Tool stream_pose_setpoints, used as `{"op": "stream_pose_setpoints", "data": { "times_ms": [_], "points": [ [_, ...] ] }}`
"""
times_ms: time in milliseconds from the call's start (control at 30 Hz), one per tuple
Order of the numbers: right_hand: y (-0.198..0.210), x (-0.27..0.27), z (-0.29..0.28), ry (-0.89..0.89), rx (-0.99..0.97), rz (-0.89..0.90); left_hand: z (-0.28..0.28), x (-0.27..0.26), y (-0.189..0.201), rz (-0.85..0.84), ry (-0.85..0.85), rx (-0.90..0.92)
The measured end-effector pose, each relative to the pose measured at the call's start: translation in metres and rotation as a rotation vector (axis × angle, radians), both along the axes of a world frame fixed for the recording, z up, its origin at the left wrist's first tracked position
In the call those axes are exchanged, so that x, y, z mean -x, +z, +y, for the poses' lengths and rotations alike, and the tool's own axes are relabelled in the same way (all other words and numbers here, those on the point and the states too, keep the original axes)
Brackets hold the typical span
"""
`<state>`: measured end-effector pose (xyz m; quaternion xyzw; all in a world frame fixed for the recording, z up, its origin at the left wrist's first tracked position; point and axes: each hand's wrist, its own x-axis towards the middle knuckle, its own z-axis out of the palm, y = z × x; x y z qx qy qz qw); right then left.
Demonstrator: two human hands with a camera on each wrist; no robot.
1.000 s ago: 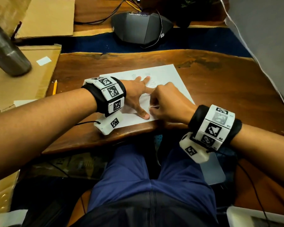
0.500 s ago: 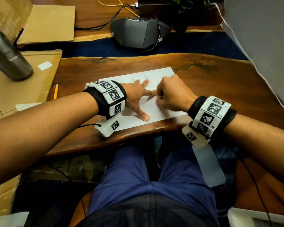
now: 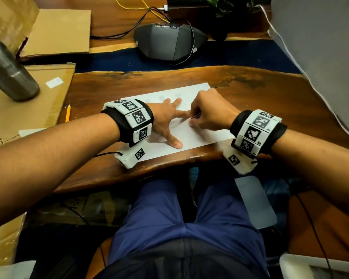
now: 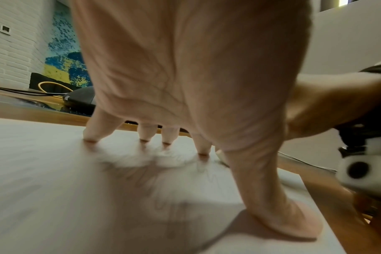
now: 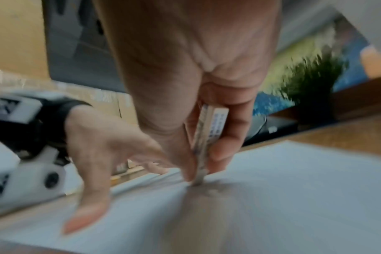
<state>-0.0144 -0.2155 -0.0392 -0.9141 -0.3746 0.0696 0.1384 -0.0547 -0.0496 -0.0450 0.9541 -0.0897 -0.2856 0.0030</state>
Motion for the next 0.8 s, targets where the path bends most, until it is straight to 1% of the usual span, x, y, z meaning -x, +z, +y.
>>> {"op": "stream_pose_setpoints", "data": {
  "times_ms": [67, 167, 200, 333, 600, 733, 800],
  "points": [
    [-0.002, -0.001, 0.000, 0.018, 0.005, -0.017, 0.001, 0.000, 0.000, 0.001, -0.001, 0.003],
    [0.001, 0.012, 0.003, 0.180, 0.056, 0.045, 0.003, 0.001, -0.001, 0.009, -0.005, 0.053],
    [0.003, 0.008, 0.002, 0.175, 0.062, 0.064, 0.003, 0.000, -0.001, 0.010, -0.005, 0.054],
    [0.007, -0.024, -0.009, 0.014, -0.018, 0.023, 0.007, -0.001, -0.003, -0.002, 0.006, 0.050],
    [0.006, -0.019, -0.003, 0.121, -0.052, 0.042, 0.019, -0.002, 0.002, -0.007, -0.033, 0.118],
    [0.000, -0.014, 0.004, 0.107, -0.058, -0.019, 0.022, -0.004, 0.001, -0.006, -0.030, 0.139],
    [-0.002, -0.004, 0.006, 0.149, -0.050, -0.016, 0.022, -0.004, 0.000, -0.009, -0.014, 0.155]
  ]
}}
